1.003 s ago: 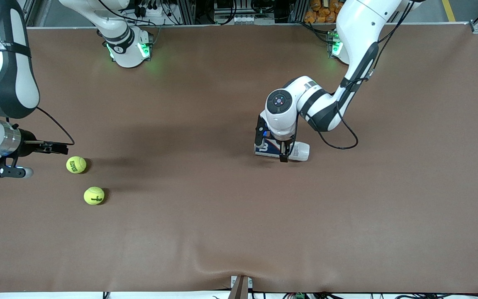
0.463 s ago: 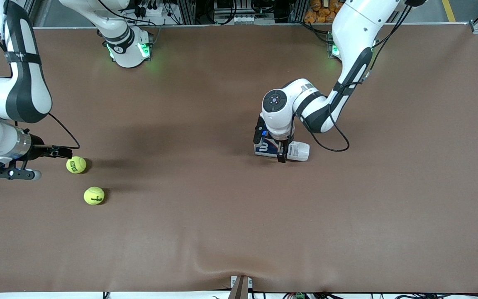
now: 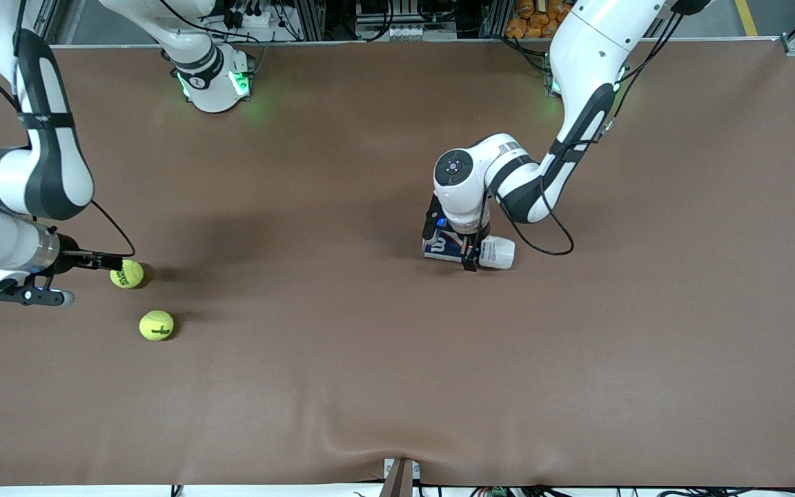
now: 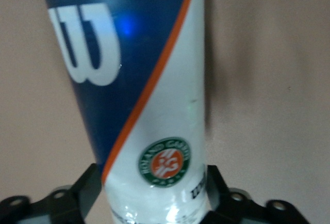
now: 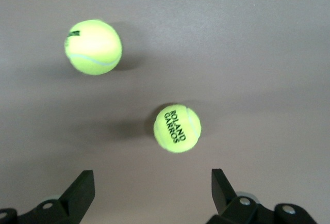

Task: Insert tennis ball vertically with right arm
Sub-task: 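Lift the can upright with the left gripper while the right gripper grasps a ball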

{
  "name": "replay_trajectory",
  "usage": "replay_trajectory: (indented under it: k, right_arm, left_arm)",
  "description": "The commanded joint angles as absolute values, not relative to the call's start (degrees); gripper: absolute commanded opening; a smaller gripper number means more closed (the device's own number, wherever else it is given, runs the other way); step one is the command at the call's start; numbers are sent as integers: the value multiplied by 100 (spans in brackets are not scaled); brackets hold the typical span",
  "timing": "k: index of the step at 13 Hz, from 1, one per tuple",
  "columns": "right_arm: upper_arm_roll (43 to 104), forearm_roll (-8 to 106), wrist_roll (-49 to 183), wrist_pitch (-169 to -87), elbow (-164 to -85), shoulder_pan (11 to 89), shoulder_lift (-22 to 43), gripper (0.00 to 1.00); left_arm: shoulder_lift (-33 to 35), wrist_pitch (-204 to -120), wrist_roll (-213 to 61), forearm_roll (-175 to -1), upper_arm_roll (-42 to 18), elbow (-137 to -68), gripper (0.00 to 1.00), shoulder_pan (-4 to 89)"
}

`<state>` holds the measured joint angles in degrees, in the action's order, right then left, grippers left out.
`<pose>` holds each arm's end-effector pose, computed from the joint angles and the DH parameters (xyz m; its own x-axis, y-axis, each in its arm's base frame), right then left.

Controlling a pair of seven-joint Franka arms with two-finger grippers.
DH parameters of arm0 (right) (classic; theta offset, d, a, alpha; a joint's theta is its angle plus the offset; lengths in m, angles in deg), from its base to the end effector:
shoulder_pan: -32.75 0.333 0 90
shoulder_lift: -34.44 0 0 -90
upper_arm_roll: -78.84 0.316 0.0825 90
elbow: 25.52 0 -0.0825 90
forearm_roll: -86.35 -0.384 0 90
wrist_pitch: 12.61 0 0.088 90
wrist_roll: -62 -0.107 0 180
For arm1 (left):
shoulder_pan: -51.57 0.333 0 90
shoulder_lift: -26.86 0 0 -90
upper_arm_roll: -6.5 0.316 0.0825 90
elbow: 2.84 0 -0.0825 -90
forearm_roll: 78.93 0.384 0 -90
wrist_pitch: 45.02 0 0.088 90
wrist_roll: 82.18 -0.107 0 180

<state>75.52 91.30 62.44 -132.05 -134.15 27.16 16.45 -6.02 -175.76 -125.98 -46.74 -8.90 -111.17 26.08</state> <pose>0.5998 -0.0967 0.3286 0.9864 -0.1034 -0.1274 -0.0929 -0.9919 0.0861 0.4791 -0.3904 0.1968 -0.2601 -0.9251 -0.2766 -0.9596 0.2795 -0.0326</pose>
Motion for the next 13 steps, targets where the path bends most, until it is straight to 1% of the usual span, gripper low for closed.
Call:
replay_trajectory:
  k: [1,2,4,6,7,10,13]
  right_arm:
    - [7647,9312,6410,-14011,-14072,2458,1722,100]
    - [7647,9312,6463,-14249,-14205,2388,1687,100]
    - [7647,9312,6490,-14549,-14250,2326,1355,100]
    - [7647,9320,6499,-14839,-14250,2291,1099,100]
    - [7647,9320,6560,-14866,-14241,2273,985,100]
    - [7655,9312,6578,-15112,-14224,2194,738,100]
    - [7655,9312,6587,-15113,-14232,2185,650,100]
  left_arm:
    - [-593,-17650,-12498,-4491,-888,-11139,67,2608]
    - [-593,-17650,-12498,-4491,-888,-11139,67,2608]
    - [-532,-17633,-12489,-4491,-897,-11113,68,2643]
    - [-304,-17589,-12638,-4675,-932,-11060,70,2731]
    - [-198,-17580,-12848,-4998,-1002,-11016,70,2809]
    - [-153,-17554,-14278,-6447,-1134,-10674,69,3178]
    - [-171,-17554,-15062,-7520,-1266,-10296,69,3433]
